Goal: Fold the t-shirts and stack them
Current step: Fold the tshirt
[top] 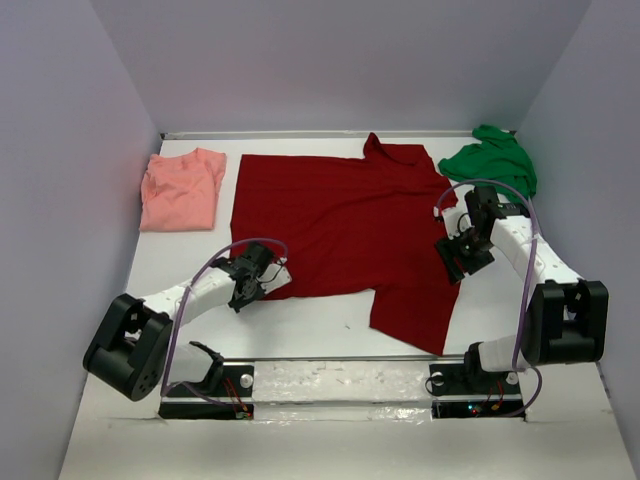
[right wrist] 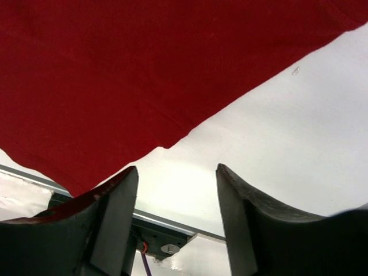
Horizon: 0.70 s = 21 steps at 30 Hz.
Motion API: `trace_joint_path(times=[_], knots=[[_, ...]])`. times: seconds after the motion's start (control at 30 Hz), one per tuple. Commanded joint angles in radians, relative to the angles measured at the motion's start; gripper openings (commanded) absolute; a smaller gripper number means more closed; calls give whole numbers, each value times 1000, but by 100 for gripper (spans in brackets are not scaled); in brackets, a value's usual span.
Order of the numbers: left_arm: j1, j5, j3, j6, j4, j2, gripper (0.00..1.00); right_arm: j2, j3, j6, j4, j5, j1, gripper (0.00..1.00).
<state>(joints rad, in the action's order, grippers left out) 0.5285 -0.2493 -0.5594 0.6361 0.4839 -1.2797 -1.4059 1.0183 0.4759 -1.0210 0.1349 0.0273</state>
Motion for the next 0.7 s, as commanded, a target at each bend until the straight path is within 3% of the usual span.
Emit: trace_joint_path(times=[0.0, 0.43, 0.67], knots=[[2, 36, -66, -10, 38, 63, 0, 24, 9, 6, -17, -44, 0, 61], [2, 27, -93, -26, 70, 92, 0, -156, 15, -3, -33, 15, -33, 61], [2, 22, -80, -29, 64, 89, 0, -267, 62, 1, -34, 65, -33, 52]])
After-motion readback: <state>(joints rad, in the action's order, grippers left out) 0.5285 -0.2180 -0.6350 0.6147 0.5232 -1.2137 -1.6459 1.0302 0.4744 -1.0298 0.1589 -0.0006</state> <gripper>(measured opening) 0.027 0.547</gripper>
